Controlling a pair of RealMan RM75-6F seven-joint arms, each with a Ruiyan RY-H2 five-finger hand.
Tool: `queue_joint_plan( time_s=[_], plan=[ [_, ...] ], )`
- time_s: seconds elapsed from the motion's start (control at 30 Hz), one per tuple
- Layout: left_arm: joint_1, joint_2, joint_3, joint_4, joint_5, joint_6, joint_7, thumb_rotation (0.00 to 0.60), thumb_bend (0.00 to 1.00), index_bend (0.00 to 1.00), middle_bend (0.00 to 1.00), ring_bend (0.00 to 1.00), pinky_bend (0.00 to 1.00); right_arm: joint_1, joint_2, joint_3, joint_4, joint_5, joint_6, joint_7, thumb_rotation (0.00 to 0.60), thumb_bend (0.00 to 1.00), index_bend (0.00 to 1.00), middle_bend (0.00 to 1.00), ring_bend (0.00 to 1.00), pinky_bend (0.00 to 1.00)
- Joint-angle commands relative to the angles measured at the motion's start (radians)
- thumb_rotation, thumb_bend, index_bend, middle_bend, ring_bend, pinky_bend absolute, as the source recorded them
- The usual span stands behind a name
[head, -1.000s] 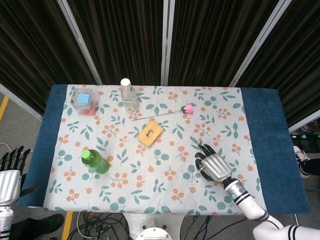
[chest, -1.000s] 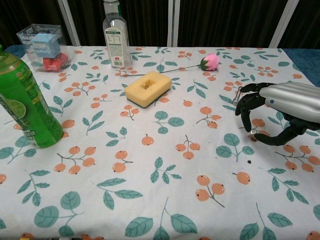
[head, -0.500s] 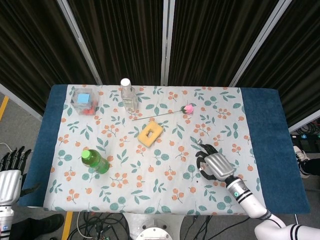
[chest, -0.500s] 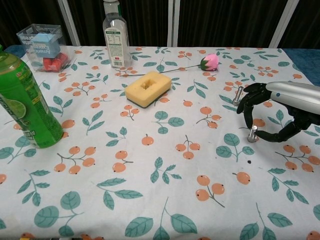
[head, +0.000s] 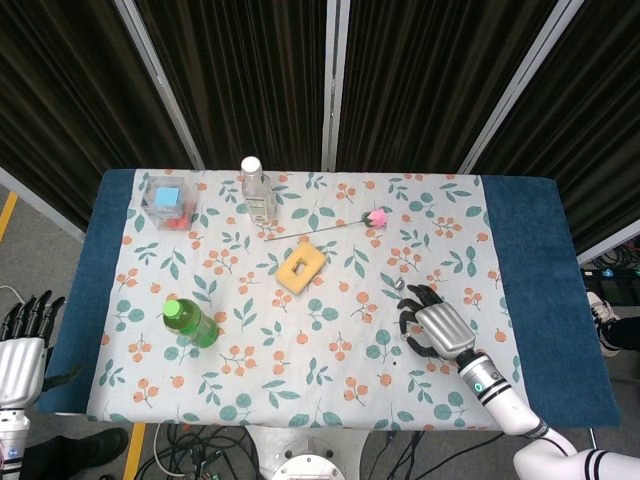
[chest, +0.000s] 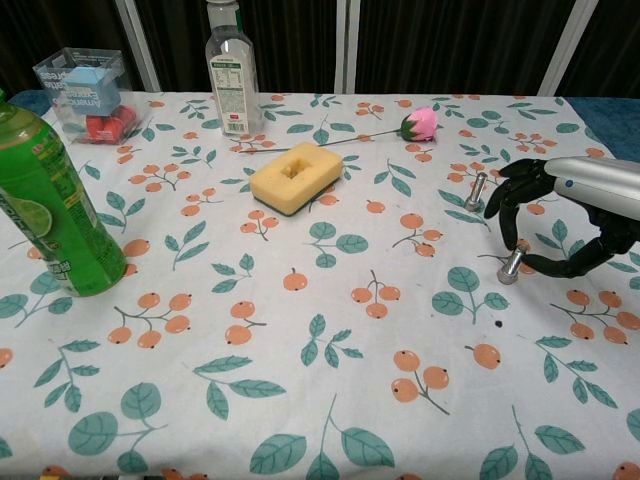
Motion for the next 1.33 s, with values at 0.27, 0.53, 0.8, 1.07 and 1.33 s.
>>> queue_joint_plan(
  time_s=[0.27, 0.53, 0.8, 1.07, 1.33],
  plan=[
    [0.0, -0.001, 0.0, 0.003, -0.002, -0.002, -0.002, 0.6, 0.0, 0.09, 0.0, 0.0, 0.0, -0.001, -0.002, -0.001, 0.003, 0.015, -0.006, -0.037, 0.6, 0.34, 0.49, 0.23, 0.0, 0.0],
    [0.001, -0.003, 0.002, 0.007, -0.001, 0.0, -0.007, 0.6, 0.0, 0.09, 0.0, 0.0, 0.0, 0.0, 0.003, -0.002, -0.01, 0.02, -0.007, -0.071, 0.6, 0.34, 0.47, 0.22, 0.0, 0.0],
    [0.001, -0.003, 0.0, 0.009, 0.001, 0.002, -0.01, 0.6, 0.0, 0.09, 0.0, 0.0, 0.0, -0.026, 0.038, -0.005, -0.056, -0.004, 0.049, -0.08, 0.6, 0.34, 0.38, 0.21, 0.0, 0.0],
    [-0.006, -0.008, -0.008, 0.017, 0.002, 0.002, -0.028, 0.6, 0.0, 0.09, 0.0, 0.0, 0.0, -0.167, 0.146, 0.015, -0.109, -0.035, 0.318, -0.029, 0.6, 0.34, 0.17, 0.18, 0.0, 0.0],
    [-0.02, -0.012, -0.014, 0.022, 0.025, 0.004, -0.047, 0.6, 0.0, 0.09, 0.0, 0.0, 0.0, -0.353, 0.256, -0.023, -0.109, -0.06, 0.547, 0.123, 0.6, 0.35, 0.08, 0.1, 0.0, 0.0]
  ],
)
